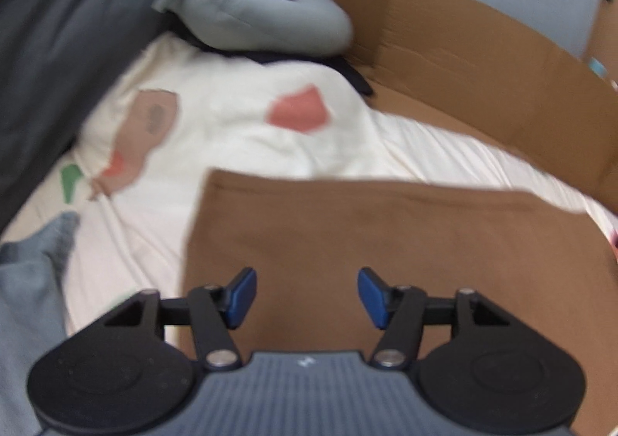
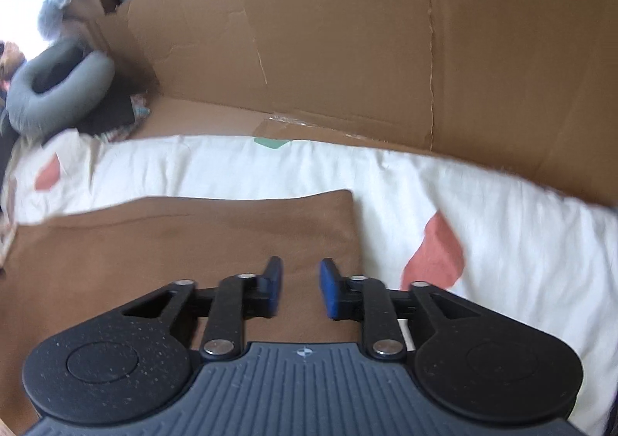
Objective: Fold clothes
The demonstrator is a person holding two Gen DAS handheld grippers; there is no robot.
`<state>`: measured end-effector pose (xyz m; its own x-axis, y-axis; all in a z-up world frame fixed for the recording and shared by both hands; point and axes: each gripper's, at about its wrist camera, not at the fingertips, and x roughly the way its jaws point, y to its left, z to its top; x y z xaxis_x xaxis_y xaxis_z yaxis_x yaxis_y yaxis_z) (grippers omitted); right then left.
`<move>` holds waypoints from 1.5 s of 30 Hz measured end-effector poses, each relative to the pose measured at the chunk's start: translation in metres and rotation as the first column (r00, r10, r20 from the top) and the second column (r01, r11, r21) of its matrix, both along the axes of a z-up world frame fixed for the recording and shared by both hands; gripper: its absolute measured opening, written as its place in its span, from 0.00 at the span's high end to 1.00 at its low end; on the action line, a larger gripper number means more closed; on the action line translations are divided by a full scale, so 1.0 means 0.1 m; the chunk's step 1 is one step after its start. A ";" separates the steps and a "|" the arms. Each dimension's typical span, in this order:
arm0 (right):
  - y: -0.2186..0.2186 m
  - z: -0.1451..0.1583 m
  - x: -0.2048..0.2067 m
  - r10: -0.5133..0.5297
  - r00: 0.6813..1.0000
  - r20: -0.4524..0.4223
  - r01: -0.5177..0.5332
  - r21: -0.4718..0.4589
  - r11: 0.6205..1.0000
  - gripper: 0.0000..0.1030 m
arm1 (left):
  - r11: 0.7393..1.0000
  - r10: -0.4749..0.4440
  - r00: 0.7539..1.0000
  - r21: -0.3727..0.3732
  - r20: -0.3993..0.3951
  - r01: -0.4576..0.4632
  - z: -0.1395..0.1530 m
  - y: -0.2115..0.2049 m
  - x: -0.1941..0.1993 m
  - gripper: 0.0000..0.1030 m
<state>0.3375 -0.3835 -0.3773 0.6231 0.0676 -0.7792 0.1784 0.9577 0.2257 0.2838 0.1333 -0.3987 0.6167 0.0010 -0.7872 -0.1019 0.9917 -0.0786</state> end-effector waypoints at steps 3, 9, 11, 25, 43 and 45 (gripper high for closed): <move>0.21 -0.02 -0.10 0.014 1.000 -0.016 -0.014 -0.004 1.000 0.60 | 1.000 -0.020 1.000 -0.022 -0.022 0.019 -0.08 -0.14 -0.08 0.32; 0.63 -0.17 -0.39 0.052 0.996 -0.074 -0.057 -0.073 0.996 0.60 | 1.000 -0.029 0.995 0.005 -0.091 0.029 -0.28 -0.34 -0.22 0.32; 0.74 -0.23 -0.49 0.058 0.994 -0.095 -0.068 -0.103 0.992 0.60 | 0.999 -0.026 0.993 0.022 -0.113 0.028 -0.33 -0.39 -0.28 0.31; 0.57 -0.22 -1.15 0.065 0.987 -0.148 -0.081 -0.109 0.991 0.58 | 0.993 -0.047 0.990 0.101 -0.135 0.061 -0.10 -0.21 -0.62 0.27; 0.42 -0.21 -1.79 0.130 0.972 -0.196 -0.158 -0.137 0.978 0.59 | 0.974 -0.165 0.979 0.135 -0.116 0.180 0.29 -0.02 -0.71 0.29; 0.41 -0.20 -1.83 0.124 0.971 -0.202 -0.155 -0.142 0.978 0.61 | 0.976 -0.180 0.977 0.100 -0.114 0.192 0.27 -0.11 -0.81 0.34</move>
<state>0.1541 -0.3423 -0.3976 0.4546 0.0117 -0.8906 0.0657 0.9967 0.0467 0.2026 0.1219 -0.3715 0.5296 -0.0158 -0.8481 0.0834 0.9960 0.0335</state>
